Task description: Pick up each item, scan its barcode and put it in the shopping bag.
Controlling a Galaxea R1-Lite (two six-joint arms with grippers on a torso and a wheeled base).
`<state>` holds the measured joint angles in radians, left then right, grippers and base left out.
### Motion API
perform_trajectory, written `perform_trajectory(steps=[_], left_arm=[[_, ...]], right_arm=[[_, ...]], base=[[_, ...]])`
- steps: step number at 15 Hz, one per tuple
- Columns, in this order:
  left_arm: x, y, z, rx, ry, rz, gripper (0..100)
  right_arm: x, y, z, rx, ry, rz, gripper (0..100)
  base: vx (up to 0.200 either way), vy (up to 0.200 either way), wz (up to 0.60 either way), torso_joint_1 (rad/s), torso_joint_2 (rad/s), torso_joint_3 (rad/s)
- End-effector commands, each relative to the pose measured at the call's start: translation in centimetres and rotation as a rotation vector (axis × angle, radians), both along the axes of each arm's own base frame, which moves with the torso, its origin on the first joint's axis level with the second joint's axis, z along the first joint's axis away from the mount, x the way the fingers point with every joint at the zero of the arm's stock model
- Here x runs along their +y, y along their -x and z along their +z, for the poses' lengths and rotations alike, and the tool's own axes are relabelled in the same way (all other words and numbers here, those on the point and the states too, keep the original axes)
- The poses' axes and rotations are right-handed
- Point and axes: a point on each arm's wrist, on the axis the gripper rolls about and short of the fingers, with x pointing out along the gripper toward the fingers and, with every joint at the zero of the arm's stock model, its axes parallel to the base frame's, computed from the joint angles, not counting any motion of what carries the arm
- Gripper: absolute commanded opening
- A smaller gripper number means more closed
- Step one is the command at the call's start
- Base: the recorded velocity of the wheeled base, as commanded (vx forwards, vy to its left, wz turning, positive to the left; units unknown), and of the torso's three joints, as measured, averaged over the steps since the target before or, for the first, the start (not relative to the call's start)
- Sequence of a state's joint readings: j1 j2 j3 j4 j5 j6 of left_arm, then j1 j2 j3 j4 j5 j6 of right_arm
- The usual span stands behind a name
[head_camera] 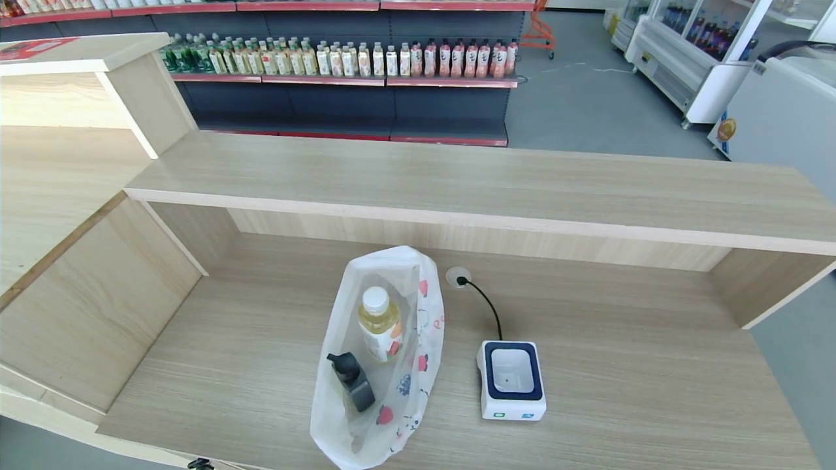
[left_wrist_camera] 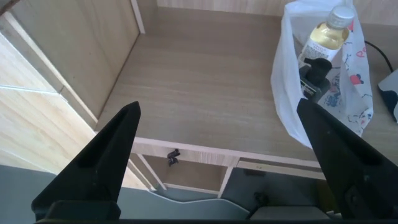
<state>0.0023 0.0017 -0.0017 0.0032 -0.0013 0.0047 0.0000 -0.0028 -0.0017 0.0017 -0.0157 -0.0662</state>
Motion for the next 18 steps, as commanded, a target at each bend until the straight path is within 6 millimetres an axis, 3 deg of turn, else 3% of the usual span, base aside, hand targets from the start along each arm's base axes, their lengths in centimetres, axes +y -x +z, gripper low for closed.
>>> perform_trajectory(steps=[1, 18], left_arm=[[0.00, 0.01, -0.01, -0.002, 0.000, 0.000, 100], [0.00, 0.01, -0.01, -0.002, 0.000, 0.000, 100]], right_arm=[[0.00, -0.02, 0.00, 0.003, 0.000, 0.002, 0], [0.00, -0.01, 0.05, 0.001, -0.028, -0.001, 0]], base=[[0.000, 0.000, 0.00, 0.000, 0.00, 0.000], [0.000, 0.000, -0.04, 0.000, 0.00, 0.000]])
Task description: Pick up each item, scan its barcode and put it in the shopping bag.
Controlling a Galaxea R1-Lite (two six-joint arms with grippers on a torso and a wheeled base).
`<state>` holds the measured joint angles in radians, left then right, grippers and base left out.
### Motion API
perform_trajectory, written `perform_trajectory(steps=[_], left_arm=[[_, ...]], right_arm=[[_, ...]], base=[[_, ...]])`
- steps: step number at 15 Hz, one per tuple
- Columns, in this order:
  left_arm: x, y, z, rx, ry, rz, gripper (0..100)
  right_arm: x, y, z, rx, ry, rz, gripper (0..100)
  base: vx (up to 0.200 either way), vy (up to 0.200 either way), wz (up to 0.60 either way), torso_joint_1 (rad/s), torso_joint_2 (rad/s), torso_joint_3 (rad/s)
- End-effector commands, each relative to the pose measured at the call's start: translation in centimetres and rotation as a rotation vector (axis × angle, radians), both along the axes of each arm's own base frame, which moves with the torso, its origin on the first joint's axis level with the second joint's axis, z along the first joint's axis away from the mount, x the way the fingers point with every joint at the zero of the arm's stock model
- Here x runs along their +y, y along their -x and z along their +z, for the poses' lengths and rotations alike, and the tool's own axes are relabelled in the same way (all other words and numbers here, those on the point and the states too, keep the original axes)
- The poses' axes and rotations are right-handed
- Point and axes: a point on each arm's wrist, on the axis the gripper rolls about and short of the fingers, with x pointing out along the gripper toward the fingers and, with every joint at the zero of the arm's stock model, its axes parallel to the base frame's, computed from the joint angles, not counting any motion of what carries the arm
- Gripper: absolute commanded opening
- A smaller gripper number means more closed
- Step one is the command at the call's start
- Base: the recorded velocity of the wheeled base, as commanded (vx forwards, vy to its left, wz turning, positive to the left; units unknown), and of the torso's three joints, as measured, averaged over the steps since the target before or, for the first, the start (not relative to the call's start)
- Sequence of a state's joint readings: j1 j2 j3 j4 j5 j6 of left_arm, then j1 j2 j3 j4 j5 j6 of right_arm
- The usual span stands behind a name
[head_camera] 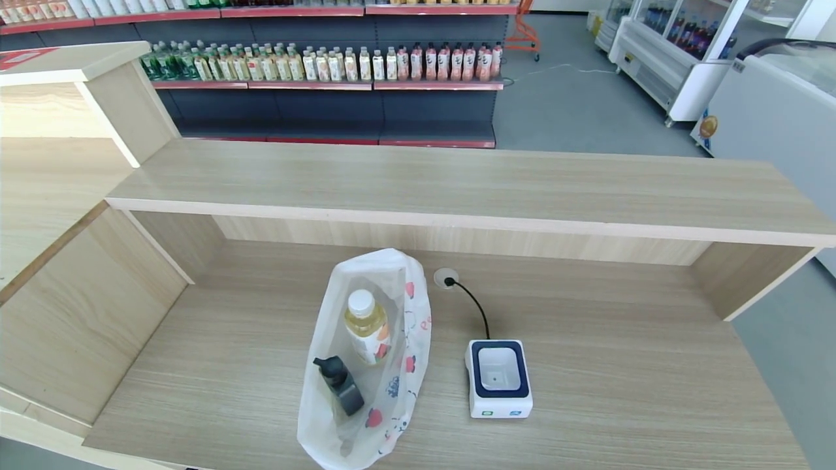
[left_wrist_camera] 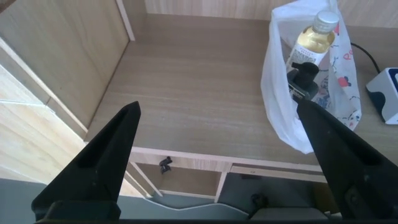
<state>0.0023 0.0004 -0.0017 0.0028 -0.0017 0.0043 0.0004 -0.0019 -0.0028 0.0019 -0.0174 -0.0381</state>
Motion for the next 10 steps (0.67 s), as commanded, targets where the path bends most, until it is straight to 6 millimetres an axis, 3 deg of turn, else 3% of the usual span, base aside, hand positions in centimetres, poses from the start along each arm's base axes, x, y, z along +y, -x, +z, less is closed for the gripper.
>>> perform_trajectory(steps=[1, 10], left_arm=[[0.00, 0.00, -0.01, 0.000, 0.000, 0.001, 100], [0.00, 0.00, -0.01, 0.000, 0.000, 0.001, 100]], right_arm=[[0.00, -0.01, 0.02, 0.001, 0.000, 0.000, 0], [0.00, -0.02, -0.03, 0.003, -0.001, 0.000, 0]], base=[[0.000, 0.000, 0.00, 0.000, 0.00, 0.000], [0.000, 0.000, 0.00, 0.000, 0.00, 0.000]])
